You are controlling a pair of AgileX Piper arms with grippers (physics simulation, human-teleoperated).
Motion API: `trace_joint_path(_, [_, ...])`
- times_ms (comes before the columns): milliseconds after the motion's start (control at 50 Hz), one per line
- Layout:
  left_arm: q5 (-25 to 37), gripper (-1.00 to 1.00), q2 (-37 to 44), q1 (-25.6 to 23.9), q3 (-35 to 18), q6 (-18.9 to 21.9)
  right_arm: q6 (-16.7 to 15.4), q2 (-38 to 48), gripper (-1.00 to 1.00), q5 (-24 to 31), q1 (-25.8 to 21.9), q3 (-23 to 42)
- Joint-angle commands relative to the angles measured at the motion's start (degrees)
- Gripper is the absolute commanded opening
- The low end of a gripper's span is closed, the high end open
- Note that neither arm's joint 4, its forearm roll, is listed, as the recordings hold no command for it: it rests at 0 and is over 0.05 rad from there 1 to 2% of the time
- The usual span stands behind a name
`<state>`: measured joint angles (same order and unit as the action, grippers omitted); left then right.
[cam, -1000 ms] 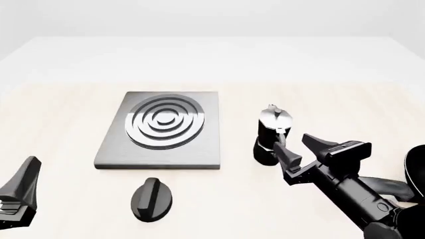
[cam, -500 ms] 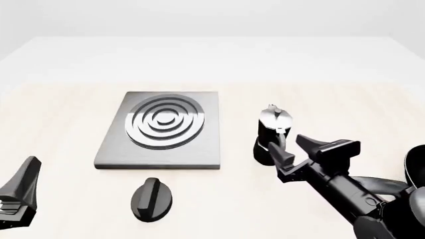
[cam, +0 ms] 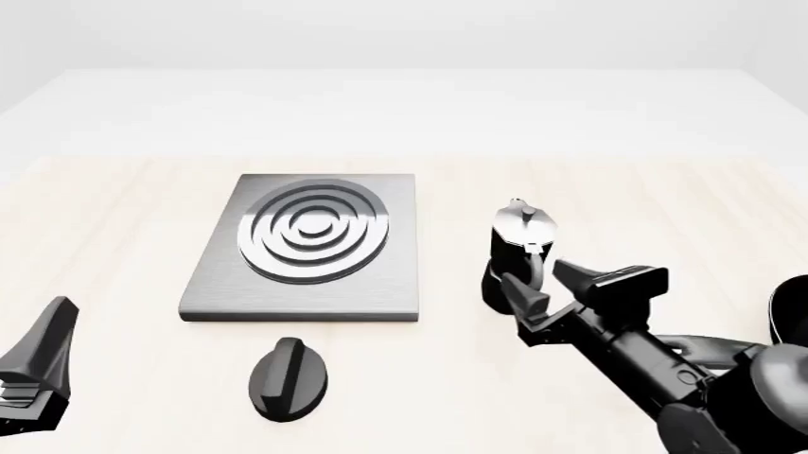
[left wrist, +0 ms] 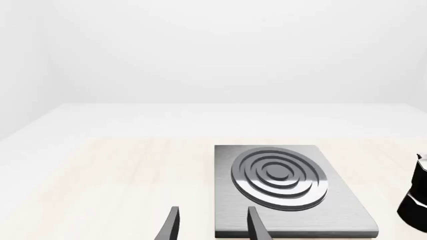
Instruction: Put the moka pot on the stove.
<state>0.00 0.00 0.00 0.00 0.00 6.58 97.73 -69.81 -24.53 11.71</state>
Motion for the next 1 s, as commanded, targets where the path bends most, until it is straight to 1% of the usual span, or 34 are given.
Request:
trace_joint_path(20, [0.0, 1.0, 0.0, 0.0, 0.0, 0.0, 0.7, 1.7, 1.0, 0.0, -0.1, 0.6])
trace_joint_path(560, [0.0, 1.0, 0.0, 0.0, 0.0, 0.0, 1.2, 4.5, 1.0, -0.1, -0.7, 1.7])
trace_joint_path(580, [0.0, 1.0, 0.0, 0.0, 0.0, 0.0, 1.3, 4.4, -1.0, -0.1, -0.9, 1.7])
trace_joint_path(820, [0.0, 1.0, 0.0, 0.0, 0.0, 0.0, 0.9, 2.6, -1.0, 0.0, -0.9, 0.8])
trace_joint_path(1000, [0.0, 1.0, 0.0, 0.0, 0.0, 0.0, -0.5, -2.0, -1.0, 0.5, -0.1, -0.9])
